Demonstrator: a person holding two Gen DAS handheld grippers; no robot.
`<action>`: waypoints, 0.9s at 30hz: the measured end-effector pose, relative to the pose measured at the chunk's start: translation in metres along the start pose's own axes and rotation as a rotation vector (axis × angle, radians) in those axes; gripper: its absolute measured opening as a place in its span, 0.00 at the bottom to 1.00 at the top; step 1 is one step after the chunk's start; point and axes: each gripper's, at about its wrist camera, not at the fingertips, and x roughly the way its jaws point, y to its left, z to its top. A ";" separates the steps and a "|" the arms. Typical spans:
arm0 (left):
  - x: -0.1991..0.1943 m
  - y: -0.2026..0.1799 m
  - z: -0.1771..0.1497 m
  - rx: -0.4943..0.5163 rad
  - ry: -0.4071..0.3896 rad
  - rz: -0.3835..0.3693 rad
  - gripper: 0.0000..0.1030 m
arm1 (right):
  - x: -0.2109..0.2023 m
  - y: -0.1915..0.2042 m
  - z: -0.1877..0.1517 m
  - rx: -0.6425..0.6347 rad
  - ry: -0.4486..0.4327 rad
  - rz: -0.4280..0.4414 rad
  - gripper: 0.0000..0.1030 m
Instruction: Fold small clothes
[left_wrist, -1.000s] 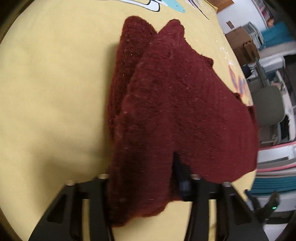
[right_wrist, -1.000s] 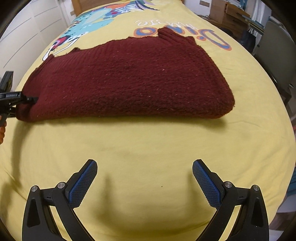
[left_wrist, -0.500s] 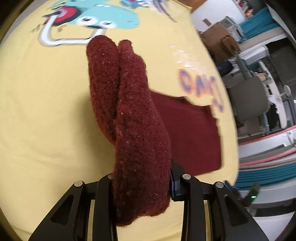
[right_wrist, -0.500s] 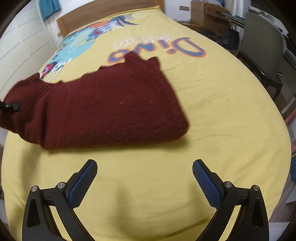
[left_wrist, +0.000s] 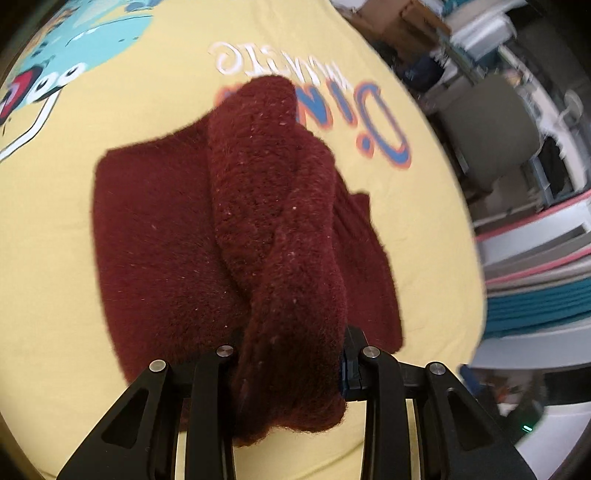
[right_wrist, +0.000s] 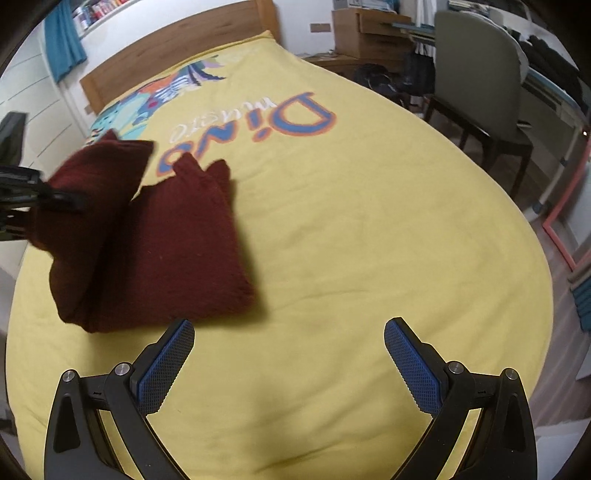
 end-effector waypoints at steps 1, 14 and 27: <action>0.011 -0.005 -0.005 0.017 0.008 0.041 0.26 | 0.001 -0.004 -0.003 0.002 0.009 -0.004 1.00; 0.031 -0.017 -0.012 -0.022 0.053 0.130 0.61 | 0.020 -0.026 -0.024 0.066 0.077 -0.013 1.00; -0.057 0.004 -0.013 0.010 -0.109 0.005 0.99 | -0.004 0.018 0.024 -0.071 0.041 0.030 1.00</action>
